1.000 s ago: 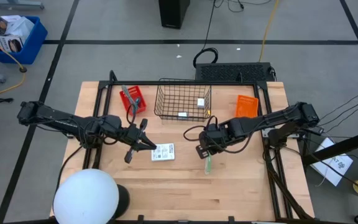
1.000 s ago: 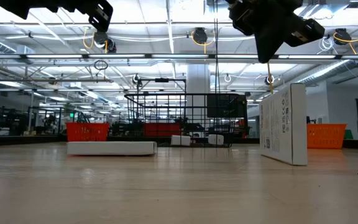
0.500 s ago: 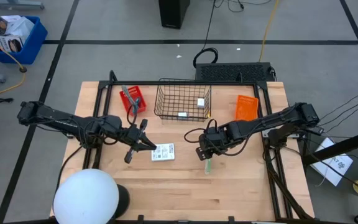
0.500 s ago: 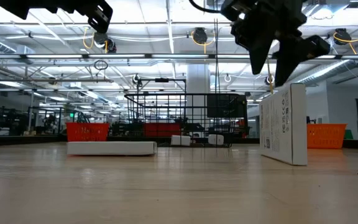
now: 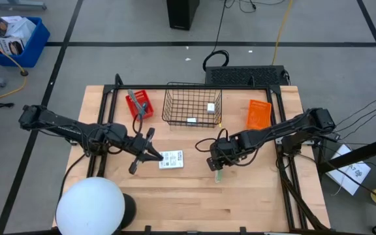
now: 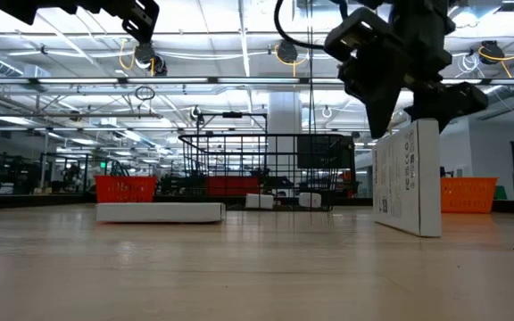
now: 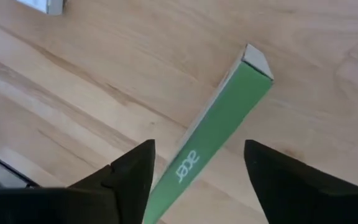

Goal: Pick and place items into bin
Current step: Put the right card reader box into the orange bin

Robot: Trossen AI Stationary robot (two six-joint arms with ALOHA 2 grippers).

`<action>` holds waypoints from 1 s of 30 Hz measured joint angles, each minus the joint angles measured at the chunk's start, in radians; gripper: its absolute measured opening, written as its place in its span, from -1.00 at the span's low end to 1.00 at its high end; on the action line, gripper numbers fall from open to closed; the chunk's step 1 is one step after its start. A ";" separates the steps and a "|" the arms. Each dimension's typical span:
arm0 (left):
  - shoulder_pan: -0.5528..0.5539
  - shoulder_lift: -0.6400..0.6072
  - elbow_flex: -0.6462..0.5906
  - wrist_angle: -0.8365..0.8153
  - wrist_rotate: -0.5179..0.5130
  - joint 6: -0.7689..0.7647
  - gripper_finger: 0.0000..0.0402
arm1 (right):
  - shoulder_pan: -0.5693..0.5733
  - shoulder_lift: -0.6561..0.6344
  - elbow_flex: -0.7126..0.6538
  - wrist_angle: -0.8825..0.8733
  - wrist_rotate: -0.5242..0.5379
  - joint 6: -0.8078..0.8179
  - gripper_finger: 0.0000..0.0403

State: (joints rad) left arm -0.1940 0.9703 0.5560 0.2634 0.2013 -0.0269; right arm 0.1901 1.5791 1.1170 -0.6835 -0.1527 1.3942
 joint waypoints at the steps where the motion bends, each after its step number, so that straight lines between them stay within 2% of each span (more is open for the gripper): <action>1: 0.000 0.000 0.000 0.000 0.000 0.000 -0.85 | -0.001 0.000 -0.009 0.012 -0.004 0.001 0.15; 6: 0.000 0.000 0.000 0.000 0.000 -0.001 -0.85 | -0.001 0.000 -0.033 0.021 -0.006 0.004 -0.14; 13: 0.000 0.000 0.000 -0.001 -0.038 -0.002 -0.85 | -0.001 0.000 -0.037 0.021 -0.006 -0.035 -0.82; 14: 0.000 0.000 0.000 -0.001 -0.048 -0.002 -0.85 | -0.001 0.000 -0.037 0.021 -0.006 -0.044 -0.87; 21: 0.001 0.000 0.000 -0.006 -0.072 -0.011 -0.85 | -0.001 -0.036 -0.037 -0.094 0.002 -0.045 -0.81; 30: 0.001 0.000 0.000 -0.006 -0.072 -0.016 -0.85 | -0.041 -0.228 -0.037 -0.288 0.150 -0.023 -0.86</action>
State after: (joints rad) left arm -0.1932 0.9703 0.5564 0.2577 0.1291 -0.0429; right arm 0.1487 1.3514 1.0801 -0.9712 -0.0023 1.3708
